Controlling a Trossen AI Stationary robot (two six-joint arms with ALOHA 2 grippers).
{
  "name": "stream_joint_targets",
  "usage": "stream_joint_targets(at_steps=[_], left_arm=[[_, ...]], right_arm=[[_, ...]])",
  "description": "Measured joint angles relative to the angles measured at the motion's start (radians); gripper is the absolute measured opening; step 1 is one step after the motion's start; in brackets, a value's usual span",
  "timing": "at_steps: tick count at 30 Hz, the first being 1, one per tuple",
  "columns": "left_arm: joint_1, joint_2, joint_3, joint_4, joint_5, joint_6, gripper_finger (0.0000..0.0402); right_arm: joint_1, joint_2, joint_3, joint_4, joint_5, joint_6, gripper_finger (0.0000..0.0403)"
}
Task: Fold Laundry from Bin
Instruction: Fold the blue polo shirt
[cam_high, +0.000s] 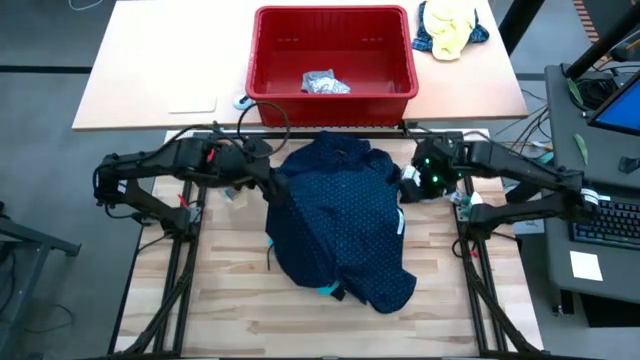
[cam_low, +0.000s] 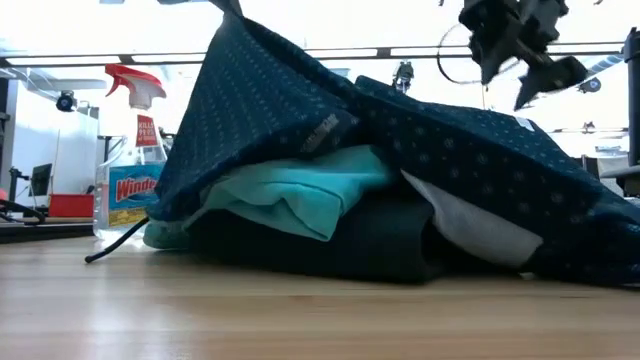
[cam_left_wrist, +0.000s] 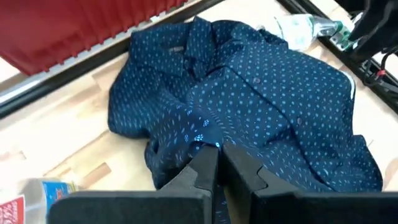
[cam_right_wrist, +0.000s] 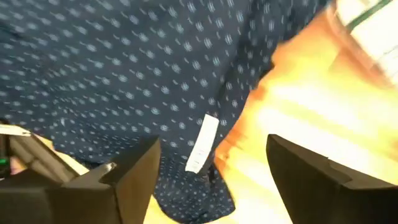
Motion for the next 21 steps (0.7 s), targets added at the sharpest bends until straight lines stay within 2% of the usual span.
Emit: stream_joint_targets(at_steps=[5, 10, 16, 21], left_arm=[[0.0, 0.001, 0.027, -0.003, -0.005, 0.024, 0.0], [0.0, 0.001, 0.028, -0.004, -0.006, 0.024, 0.0], [0.0, 0.001, 0.028, -0.002, -0.022, 0.023, 0.0], [0.0, 0.001, 0.028, -0.002, -0.023, 0.012, 0.0]], right_arm=[[0.022, -0.09, -0.191, 0.201, -0.033, 0.091, 0.0309], [0.053, -0.156, -0.345, 0.43, -0.045, 0.213, 0.0302], [0.098, -0.185, -0.457, 0.669, -0.051, 0.305, 0.0269], [0.1, -0.212, -0.46, 0.695, -0.049, 0.312, 0.0212]])
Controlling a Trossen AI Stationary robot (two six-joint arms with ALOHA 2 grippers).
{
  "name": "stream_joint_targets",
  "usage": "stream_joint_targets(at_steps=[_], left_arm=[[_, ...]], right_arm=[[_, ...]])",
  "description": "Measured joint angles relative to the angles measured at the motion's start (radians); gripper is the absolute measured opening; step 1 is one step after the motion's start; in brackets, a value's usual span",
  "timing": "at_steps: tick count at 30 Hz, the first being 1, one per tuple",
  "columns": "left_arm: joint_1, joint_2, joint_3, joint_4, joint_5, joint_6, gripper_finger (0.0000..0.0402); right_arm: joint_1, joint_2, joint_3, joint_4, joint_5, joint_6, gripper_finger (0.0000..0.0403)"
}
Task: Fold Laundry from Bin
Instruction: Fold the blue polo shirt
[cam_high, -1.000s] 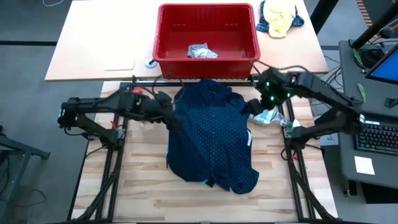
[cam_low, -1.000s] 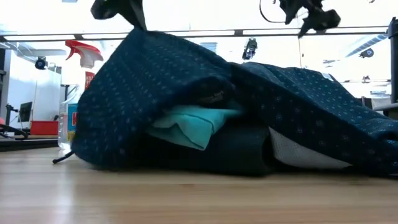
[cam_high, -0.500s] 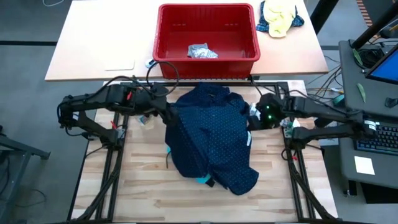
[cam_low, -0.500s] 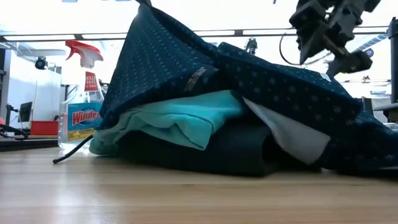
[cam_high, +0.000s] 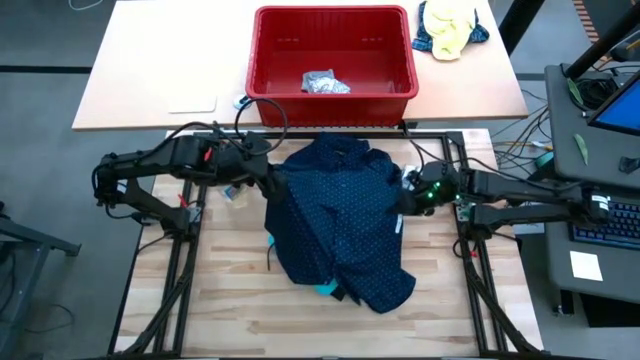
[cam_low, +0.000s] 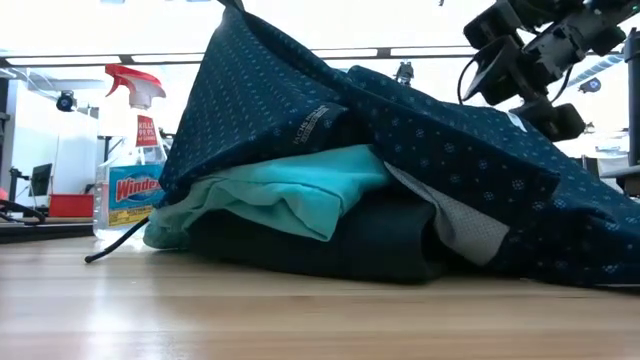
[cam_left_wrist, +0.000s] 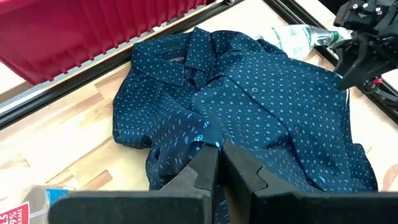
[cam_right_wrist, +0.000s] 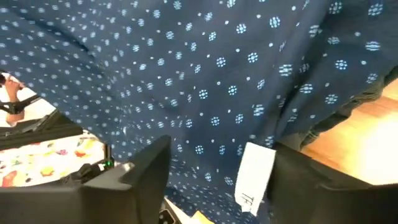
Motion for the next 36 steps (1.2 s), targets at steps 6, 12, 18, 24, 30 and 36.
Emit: stream_joint_targets(at_steps=[6, 12, 18, 24, 30, 36], left_arm=[[0.0, 0.001, 0.03, -0.002, -0.012, 0.017, 0.0], [0.0, 0.001, 0.124, -0.002, -0.088, 0.1, 0.0], [-0.008, 0.001, 0.27, -0.016, -0.112, 0.2, 0.0], [-0.061, 0.001, 0.468, -0.068, -0.164, 0.287, 0.0], [-0.123, -0.002, 0.632, -0.096, -0.257, 0.381, 0.0], [-0.136, -0.055, 0.61, -0.071, -0.248, 0.398, 0.0]], right_arm=[[0.0, -0.034, 0.033, 0.01, 0.013, -0.072, 0.0107], [0.0, -0.064, 0.086, 0.064, 0.118, -0.251, 0.0014], [0.0, -0.103, 0.234, 0.155, 0.144, -0.445, 0.0009], [0.0, -0.135, 0.45, 0.144, 0.148, -0.655, 0.0009], [0.0, -0.131, 0.655, 0.025, 0.172, -0.821, 0.0009], [0.0, -0.118, 0.76, 0.007, 0.229, -0.923, 0.0009]])
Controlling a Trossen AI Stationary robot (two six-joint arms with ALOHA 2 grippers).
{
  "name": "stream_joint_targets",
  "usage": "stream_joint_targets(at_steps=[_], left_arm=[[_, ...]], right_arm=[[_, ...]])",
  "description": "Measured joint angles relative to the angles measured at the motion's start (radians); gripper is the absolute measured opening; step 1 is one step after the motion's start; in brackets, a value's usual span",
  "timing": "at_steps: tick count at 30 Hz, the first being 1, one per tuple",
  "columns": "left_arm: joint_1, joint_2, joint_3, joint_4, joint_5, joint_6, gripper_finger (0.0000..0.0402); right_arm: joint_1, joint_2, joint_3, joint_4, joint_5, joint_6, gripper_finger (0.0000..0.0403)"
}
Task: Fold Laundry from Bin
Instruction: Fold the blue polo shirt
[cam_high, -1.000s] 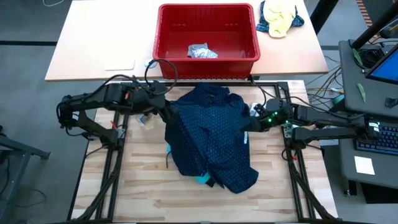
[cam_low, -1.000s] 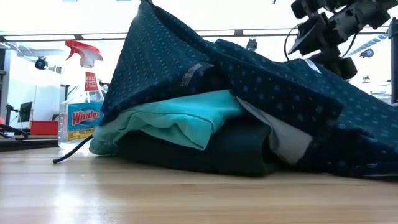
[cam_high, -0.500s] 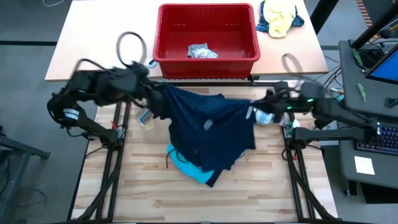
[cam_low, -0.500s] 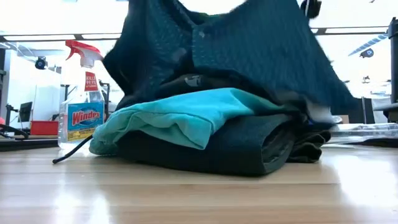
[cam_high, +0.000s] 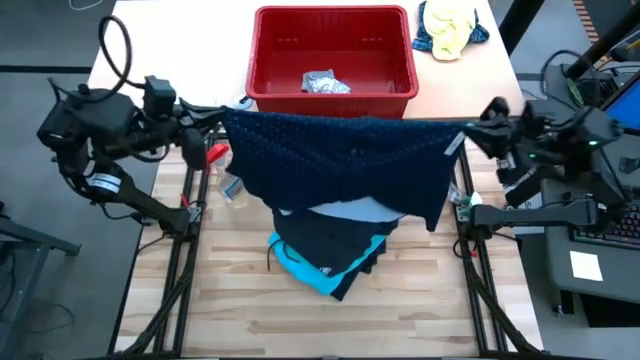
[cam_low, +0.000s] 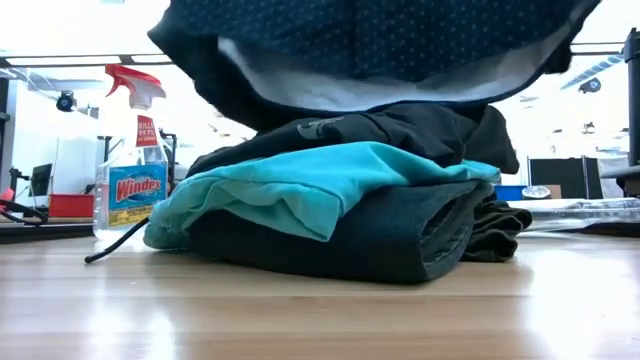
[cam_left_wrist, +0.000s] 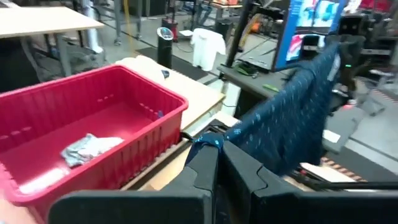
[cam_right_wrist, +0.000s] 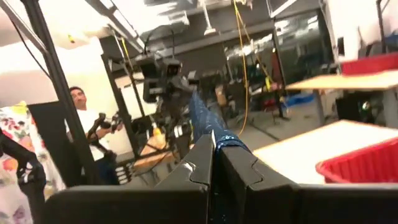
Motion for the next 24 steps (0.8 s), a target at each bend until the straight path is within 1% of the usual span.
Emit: stream_joint_targets(at_steps=[5, 9, 11, 13, 16, 17, 18, 21, 24], left_arm=[[-0.01, -0.009, 0.004, 0.024, 0.079, 0.01, 0.0], [-0.011, -0.008, 0.004, 0.112, 0.217, 0.038, 0.0], [-0.011, -0.007, 0.004, 0.159, 0.277, 0.039, 0.0], [-0.02, -0.004, 0.004, 0.189, 0.302, 0.039, 0.0], [-0.024, -0.002, 0.004, 0.156, 0.29, 0.041, 0.0], [-0.024, 0.0, 0.004, 0.131, 0.261, 0.041, 0.0], [-0.024, 0.001, 0.004, 0.102, 0.219, 0.041, 0.0], [-0.023, 0.012, 0.004, 0.0, 0.064, 0.006, 0.0], [-0.023, 0.026, 0.003, -0.107, -0.121, -0.088, 0.0]], right_arm=[[0.0, 0.012, 0.046, -0.009, -0.014, -0.03, 0.0009], [0.0, 0.03, 0.068, -0.005, -0.081, -0.042, 0.0009], [0.0, 0.042, 0.084, -0.001, -0.134, -0.06, 0.0009], [0.0, 0.055, 0.104, -0.001, -0.191, -0.075, 0.0009], [0.0, 0.073, 0.131, -0.007, -0.18, -0.082, 0.0009], [0.0, 0.079, 0.135, -0.016, -0.155, -0.083, 0.0009], [0.0, 0.083, 0.14, -0.033, -0.108, -0.085, 0.0009], [0.0, 0.099, 0.143, -0.106, 0.102, -0.083, 0.0009], [0.0, 0.131, 0.142, -0.227, 0.32, -0.026, 0.0009]])
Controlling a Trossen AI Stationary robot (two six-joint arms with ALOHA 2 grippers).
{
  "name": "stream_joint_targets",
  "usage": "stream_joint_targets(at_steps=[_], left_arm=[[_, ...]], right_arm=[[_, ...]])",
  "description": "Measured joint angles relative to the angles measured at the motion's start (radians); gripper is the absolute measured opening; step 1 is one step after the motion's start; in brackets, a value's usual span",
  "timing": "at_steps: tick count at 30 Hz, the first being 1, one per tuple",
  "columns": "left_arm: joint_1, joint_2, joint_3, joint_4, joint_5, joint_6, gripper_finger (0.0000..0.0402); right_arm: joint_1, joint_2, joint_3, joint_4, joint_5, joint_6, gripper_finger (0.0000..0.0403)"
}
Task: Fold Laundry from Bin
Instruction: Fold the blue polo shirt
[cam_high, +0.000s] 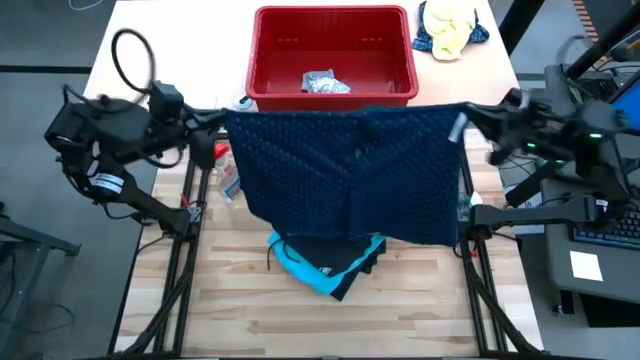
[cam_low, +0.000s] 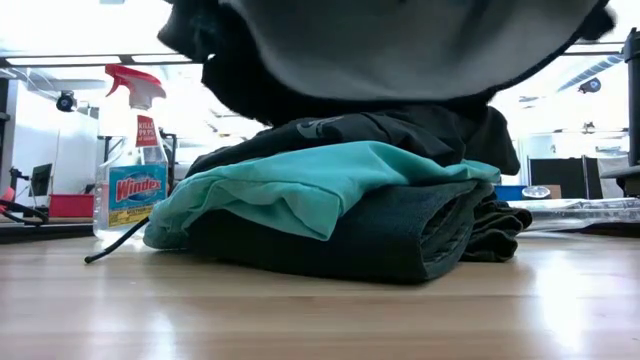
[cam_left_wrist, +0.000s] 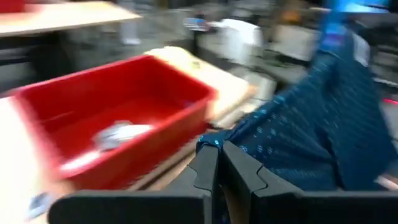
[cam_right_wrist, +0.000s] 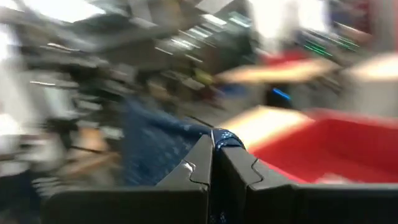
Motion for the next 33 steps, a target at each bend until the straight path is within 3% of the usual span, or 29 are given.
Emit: stream_joint_targets(at_steps=[3, 9, 16, 19, 22, 24, 26, 30, 33], left_arm=[[0.003, 0.019, 0.0, -0.086, -0.131, -0.118, 0.0], [0.016, 0.081, -0.007, -0.13, -0.126, -0.254, 0.0], [0.024, 0.207, -0.031, -0.129, -0.094, -0.343, 0.0], [0.032, 0.258, -0.034, -0.139, 0.007, -0.328, 0.0], [0.03, 0.276, -0.034, -0.16, 0.146, -0.272, 0.0], [0.028, 0.272, -0.033, -0.157, 0.207, -0.26, 0.0], [0.028, 0.269, -0.032, -0.151, 0.205, -0.263, 0.0], [0.055, 0.267, -0.032, -0.159, 0.152, -0.198, 0.0], [0.093, 0.247, -0.033, -0.159, 0.04, -0.169, 0.0]], right_arm=[[0.0, 0.051, -0.001, -0.108, 0.151, 0.08, 0.0009], [0.0, 0.196, -0.009, -0.111, 0.2, 0.229, 0.0009], [0.002, 0.387, -0.01, 0.107, -0.1, 0.299, 0.0009], [0.0, 0.435, 0.0, 0.172, -0.194, 0.307, 0.0009], [-0.007, 0.448, -0.002, 0.151, -0.218, 0.296, 0.0009], [-0.017, 0.436, -0.002, 0.132, -0.21, 0.303, 0.0009], [-0.03, 0.417, -0.001, 0.128, -0.186, 0.32, 0.0009], [-0.048, 0.4, 0.001, 0.078, -0.145, 0.296, 0.0009], [-0.074, 0.38, -0.001, -0.034, -0.011, 0.269, 0.0009]])
